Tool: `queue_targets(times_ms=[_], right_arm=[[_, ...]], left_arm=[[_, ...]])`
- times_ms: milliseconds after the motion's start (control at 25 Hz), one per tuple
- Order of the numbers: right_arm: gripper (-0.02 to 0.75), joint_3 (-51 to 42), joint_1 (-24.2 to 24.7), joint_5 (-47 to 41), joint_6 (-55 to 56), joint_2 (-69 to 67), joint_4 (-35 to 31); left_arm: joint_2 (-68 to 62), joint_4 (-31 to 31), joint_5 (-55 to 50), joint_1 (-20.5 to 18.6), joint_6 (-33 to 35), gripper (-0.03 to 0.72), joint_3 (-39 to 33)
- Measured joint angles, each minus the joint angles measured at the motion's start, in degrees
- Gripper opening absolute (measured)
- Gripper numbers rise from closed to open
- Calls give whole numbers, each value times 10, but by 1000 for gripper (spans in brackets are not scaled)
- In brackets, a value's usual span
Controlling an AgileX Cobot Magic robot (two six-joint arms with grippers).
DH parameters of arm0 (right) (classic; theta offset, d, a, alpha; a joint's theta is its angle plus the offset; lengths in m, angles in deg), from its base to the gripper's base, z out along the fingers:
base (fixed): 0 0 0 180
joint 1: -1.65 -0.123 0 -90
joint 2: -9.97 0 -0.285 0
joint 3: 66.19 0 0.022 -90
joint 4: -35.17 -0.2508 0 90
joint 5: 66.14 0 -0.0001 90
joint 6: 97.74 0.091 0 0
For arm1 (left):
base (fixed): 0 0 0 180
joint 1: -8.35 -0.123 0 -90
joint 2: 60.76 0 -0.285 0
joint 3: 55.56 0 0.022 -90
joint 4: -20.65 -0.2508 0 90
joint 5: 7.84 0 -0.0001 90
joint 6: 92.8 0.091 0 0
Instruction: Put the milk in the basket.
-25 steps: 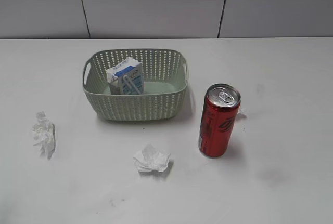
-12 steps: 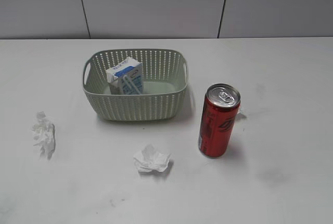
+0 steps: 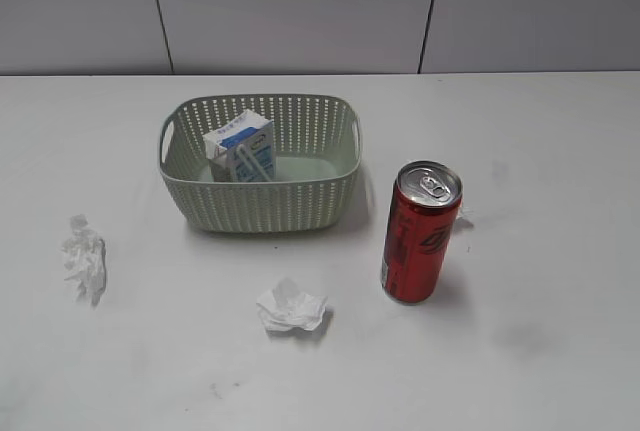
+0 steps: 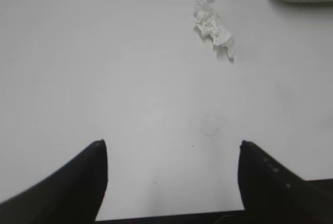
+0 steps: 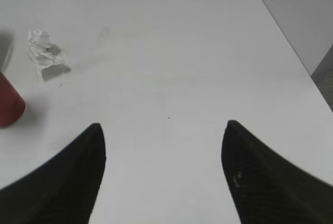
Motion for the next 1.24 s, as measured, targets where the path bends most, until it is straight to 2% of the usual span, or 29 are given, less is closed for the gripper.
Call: queue_targets(times_ms=[400, 720, 960, 1240], right_arm=[[554, 0, 0, 0, 0, 0, 0], [554, 0, 0, 0, 0, 0, 0], [554, 0, 0, 0, 0, 0, 0], [554, 0, 0, 0, 0, 0, 0]], left_arm=[[6, 0, 1, -2, 0, 566, 0], [96, 0, 3, -33, 0, 511, 0], [171, -1, 3, -36, 0, 482, 0], [180, -1, 2, -36, 0, 447, 0]])
